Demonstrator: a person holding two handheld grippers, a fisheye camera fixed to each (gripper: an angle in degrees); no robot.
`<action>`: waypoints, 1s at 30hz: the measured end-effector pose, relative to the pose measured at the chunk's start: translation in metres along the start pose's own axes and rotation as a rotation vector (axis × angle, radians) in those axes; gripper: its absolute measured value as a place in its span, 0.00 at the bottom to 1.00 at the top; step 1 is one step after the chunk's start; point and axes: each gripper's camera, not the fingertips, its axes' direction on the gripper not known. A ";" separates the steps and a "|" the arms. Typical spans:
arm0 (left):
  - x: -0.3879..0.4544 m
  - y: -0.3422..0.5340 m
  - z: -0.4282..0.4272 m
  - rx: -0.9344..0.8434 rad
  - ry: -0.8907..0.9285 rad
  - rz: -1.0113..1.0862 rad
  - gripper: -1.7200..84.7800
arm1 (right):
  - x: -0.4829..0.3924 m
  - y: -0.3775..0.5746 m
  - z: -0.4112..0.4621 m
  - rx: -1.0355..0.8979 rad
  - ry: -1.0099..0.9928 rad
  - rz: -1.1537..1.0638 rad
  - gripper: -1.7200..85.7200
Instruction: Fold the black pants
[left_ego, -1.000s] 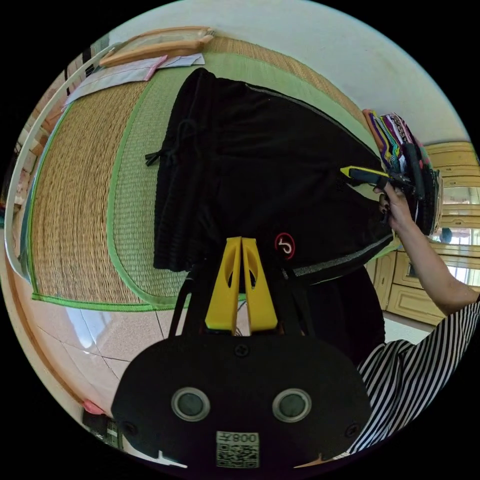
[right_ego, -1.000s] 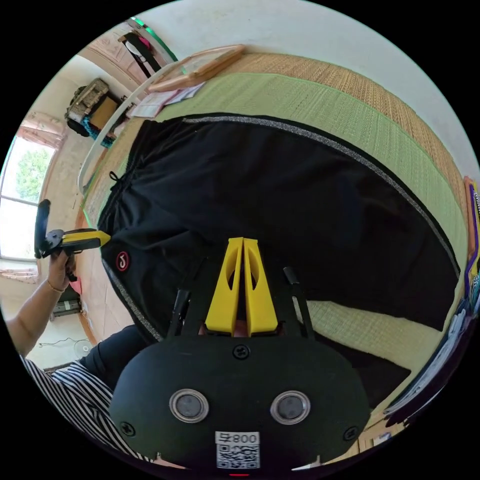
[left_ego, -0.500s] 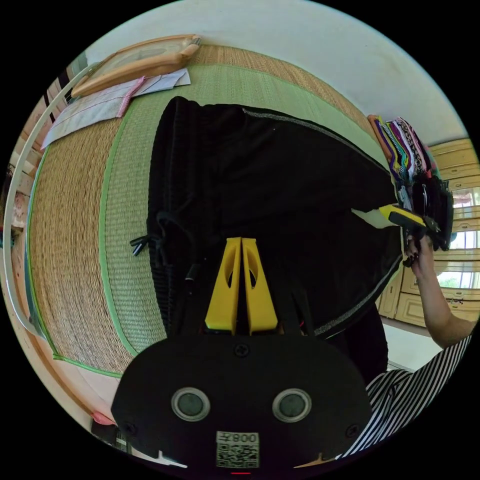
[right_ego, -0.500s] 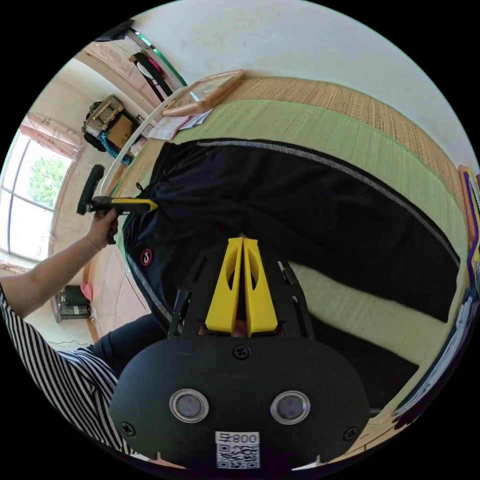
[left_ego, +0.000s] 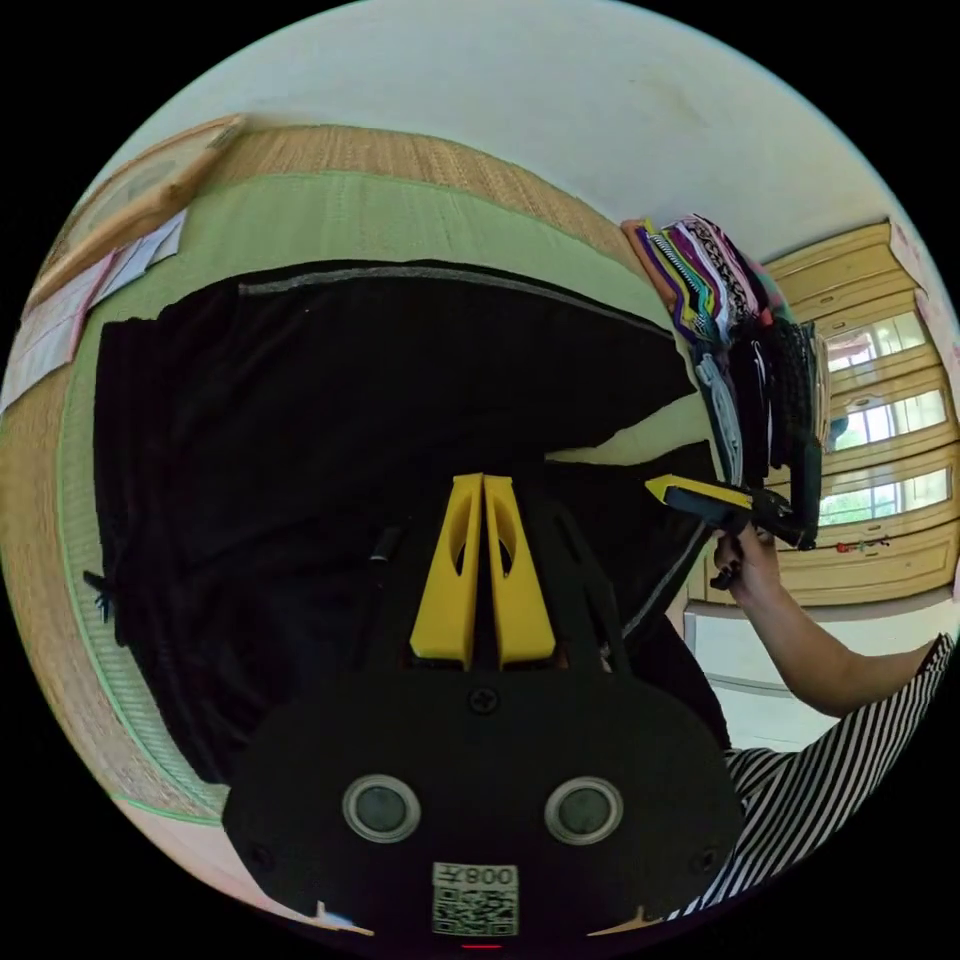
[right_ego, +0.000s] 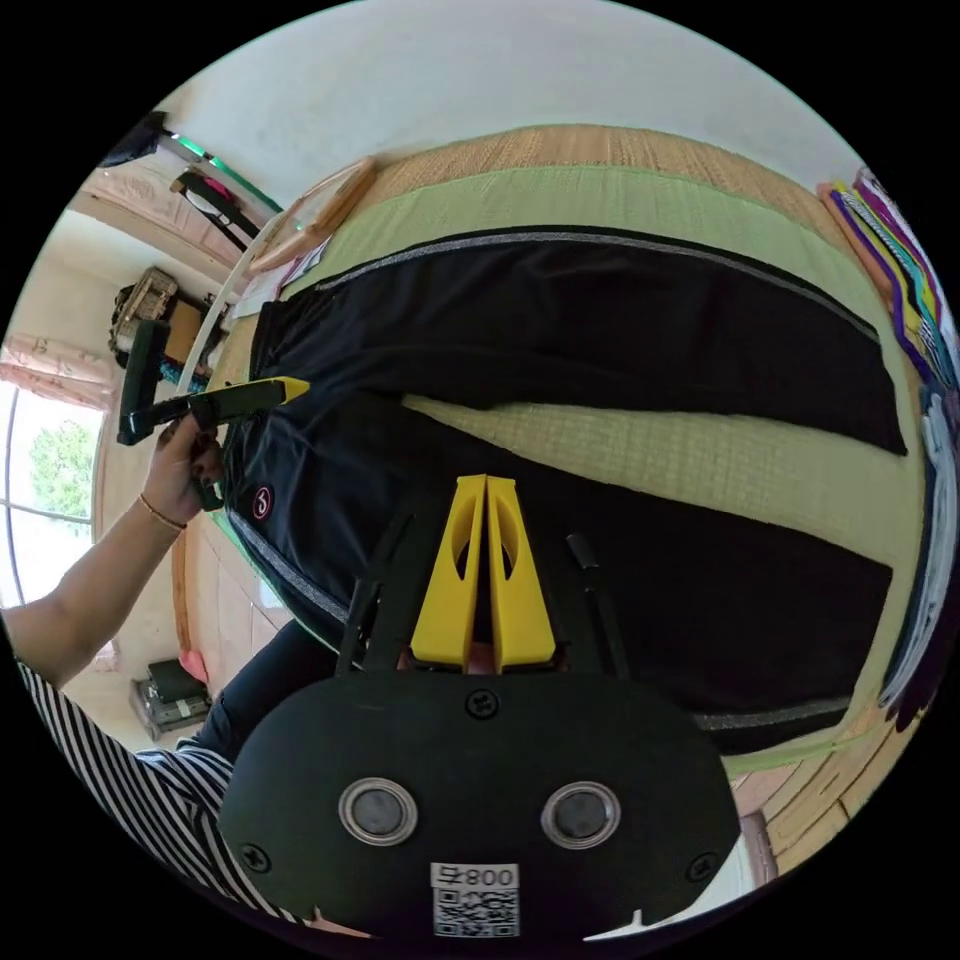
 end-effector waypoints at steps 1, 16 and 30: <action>0.007 -0.008 0.006 -0.015 -0.005 0.009 0.02 | 0.004 0.004 -0.004 0.004 0.022 0.015 0.02; 0.119 -0.080 0.054 -0.102 -0.053 0.072 0.02 | 0.073 0.052 -0.054 -0.028 -0.010 0.103 0.02; 0.257 -0.147 0.106 -0.143 -0.079 0.152 0.03 | 0.164 0.149 -0.148 0.115 -0.143 0.285 0.03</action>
